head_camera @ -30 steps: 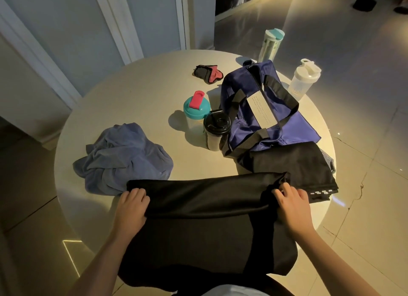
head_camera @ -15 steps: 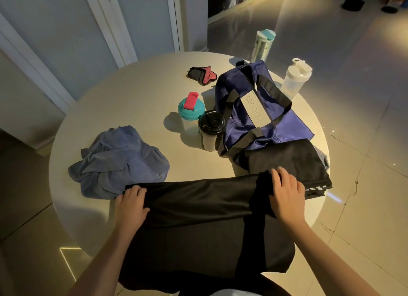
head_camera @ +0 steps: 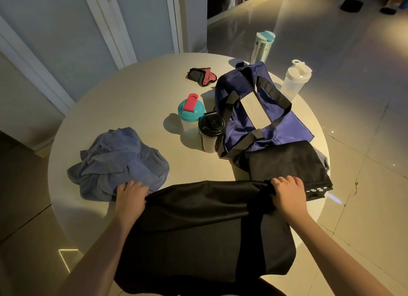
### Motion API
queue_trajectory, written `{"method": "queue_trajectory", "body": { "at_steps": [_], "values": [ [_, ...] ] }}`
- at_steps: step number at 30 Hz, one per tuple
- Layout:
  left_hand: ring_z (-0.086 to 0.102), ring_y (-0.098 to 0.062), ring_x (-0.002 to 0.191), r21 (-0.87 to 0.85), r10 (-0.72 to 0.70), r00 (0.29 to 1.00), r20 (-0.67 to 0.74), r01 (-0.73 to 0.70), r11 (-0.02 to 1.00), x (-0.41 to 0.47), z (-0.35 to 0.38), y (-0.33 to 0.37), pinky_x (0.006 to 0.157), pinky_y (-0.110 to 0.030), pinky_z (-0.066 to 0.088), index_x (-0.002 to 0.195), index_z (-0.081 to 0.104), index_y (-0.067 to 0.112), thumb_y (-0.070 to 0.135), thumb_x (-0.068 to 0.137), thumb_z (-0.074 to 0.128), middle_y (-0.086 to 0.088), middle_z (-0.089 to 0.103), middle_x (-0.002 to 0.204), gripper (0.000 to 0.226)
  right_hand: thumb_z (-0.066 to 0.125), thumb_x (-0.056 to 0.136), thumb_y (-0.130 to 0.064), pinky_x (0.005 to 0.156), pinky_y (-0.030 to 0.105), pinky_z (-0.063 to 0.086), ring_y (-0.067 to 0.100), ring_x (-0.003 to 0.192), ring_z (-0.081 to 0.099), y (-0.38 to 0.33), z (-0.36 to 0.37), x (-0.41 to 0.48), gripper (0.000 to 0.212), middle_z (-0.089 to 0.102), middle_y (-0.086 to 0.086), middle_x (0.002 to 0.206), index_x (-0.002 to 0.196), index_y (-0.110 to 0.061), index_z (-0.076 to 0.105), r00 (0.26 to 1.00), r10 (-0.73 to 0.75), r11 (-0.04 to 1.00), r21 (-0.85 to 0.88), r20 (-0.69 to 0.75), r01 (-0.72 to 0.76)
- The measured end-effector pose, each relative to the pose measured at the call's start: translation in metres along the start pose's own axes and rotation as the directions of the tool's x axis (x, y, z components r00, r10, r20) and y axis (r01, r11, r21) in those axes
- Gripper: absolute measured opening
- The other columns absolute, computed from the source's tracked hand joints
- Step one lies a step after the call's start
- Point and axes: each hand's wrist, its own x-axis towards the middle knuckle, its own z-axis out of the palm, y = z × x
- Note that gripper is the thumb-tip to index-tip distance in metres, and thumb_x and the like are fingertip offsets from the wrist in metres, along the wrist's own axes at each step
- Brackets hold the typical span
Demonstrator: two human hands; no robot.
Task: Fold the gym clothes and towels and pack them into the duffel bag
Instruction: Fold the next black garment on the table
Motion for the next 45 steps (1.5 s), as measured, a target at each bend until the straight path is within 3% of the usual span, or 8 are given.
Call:
{"method": "queue_trajectory", "body": {
  "at_steps": [6, 9, 15, 21, 29, 33, 38, 45],
  "values": [
    [0.052, -0.016, 0.115, -0.254, 0.024, 0.989, 0.145, 0.014, 0.967, -0.002, 0.01, -0.006, 0.099, -0.034, 0.034, 0.117, 0.049, 0.022, 0.061, 0.084, 0.054, 0.005, 0.057, 0.12, 0.051, 0.081, 0.052, -0.007, 0.059, 0.029, 0.024, 0.03, 0.054, 0.054, 0.005, -0.002, 0.009, 0.03, 0.055, 0.002, 0.054, 0.066, -0.014, 0.055, 0.992, 0.048, 0.998, 0.044, 0.115, -0.053],
    [0.041, -0.016, 0.13, -0.139, 0.033, 0.979, 0.199, -0.005, 0.99, -0.01, 0.021, -0.003, 0.107, -0.034, 0.03, 0.132, 0.042, 0.023, 0.067, 0.074, 0.06, 0.005, 0.048, 0.135, 0.075, 0.075, 0.063, -0.01, 0.062, 0.031, 0.025, 0.03, 0.064, 0.056, 0.003, 0.001, 0.009, 0.02, 0.059, 0.004, 0.063, 0.073, -0.014, 0.059, 0.989, 0.051, 0.997, 0.055, 0.139, -0.059],
    [0.05, -0.016, 0.119, -0.165, 0.0, 0.98, 0.2, 0.034, 0.986, -0.004, 0.017, 0.001, 0.099, -0.034, 0.036, 0.113, 0.055, 0.027, 0.053, 0.073, 0.071, 0.008, 0.056, 0.116, 0.05, 0.069, 0.069, -0.01, 0.063, 0.031, 0.027, 0.032, 0.067, 0.058, 0.003, -0.004, 0.013, 0.012, 0.062, 0.006, 0.066, 0.075, -0.012, 0.059, 0.984, 0.049, 0.993, 0.1, 0.169, -0.067],
    [0.058, -0.019, 0.102, -0.275, -0.054, 0.998, 0.021, 0.058, 0.96, 0.017, -0.011, -0.009, 0.09, -0.034, 0.037, 0.103, 0.055, 0.023, 0.038, 0.082, 0.067, 0.004, 0.064, 0.101, 0.028, 0.072, 0.071, -0.011, 0.063, 0.03, 0.027, 0.032, 0.065, 0.056, 0.005, -0.018, 0.027, 0.025, 0.059, 0.007, 0.065, 0.07, -0.015, 0.048, 0.994, 0.058, 0.987, 0.141, 0.091, -0.07],
    [0.054, -0.021, 0.104, -0.183, -0.074, 0.985, -0.158, 0.044, 0.982, 0.033, -0.027, -0.019, 0.09, -0.037, 0.036, 0.108, 0.06, 0.023, 0.024, 0.082, 0.069, 0.001, 0.059, 0.105, 0.027, 0.073, 0.071, -0.004, 0.067, 0.035, 0.04, 0.03, 0.064, 0.05, 0.0, -0.027, 0.047, 0.023, 0.054, 0.008, 0.068, 0.076, -0.01, 0.052, 0.998, 0.025, 0.984, 0.177, -0.049, -0.016],
    [0.058, -0.021, 0.089, -0.156, -0.024, 0.98, -0.195, -0.007, 0.988, 0.017, -0.013, -0.019, 0.082, -0.036, 0.037, 0.09, 0.061, 0.02, 0.017, 0.075, 0.074, 0.002, 0.059, 0.088, 0.02, 0.078, 0.057, 0.002, 0.063, 0.034, 0.04, 0.03, 0.061, 0.05, -0.004, -0.019, 0.026, 0.031, 0.052, 0.008, 0.067, 0.074, -0.008, 0.054, 0.991, -0.029, 0.988, 0.148, -0.13, 0.049],
    [0.057, -0.021, 0.069, -0.152, 0.042, 0.975, -0.216, -0.076, 0.985, -0.004, -0.001, -0.028, 0.074, -0.038, 0.043, 0.071, 0.05, 0.022, 0.005, 0.054, 0.084, 0.007, 0.048, 0.068, 0.041, 0.078, 0.05, 0.005, 0.065, 0.033, 0.025, 0.03, 0.062, 0.048, -0.009, -0.008, -0.001, 0.036, 0.048, 0.006, 0.067, 0.074, -0.009, 0.055, 0.986, -0.05, 0.99, 0.124, -0.161, 0.07],
    [0.052, -0.029, 0.068, 0.023, 0.093, 0.917, -0.388, -0.092, 0.996, -0.032, 0.025, -0.034, 0.07, -0.04, 0.041, 0.071, 0.051, 0.012, -0.006, 0.048, 0.078, -0.006, 0.047, 0.07, 0.04, 0.079, 0.052, 0.004, 0.069, 0.033, 0.027, 0.026, 0.067, 0.045, -0.014, 0.011, -0.049, 0.036, 0.051, 0.005, 0.072, 0.073, -0.01, 0.054, 0.981, -0.092, 0.982, 0.145, -0.171, 0.117]
  ]
}}
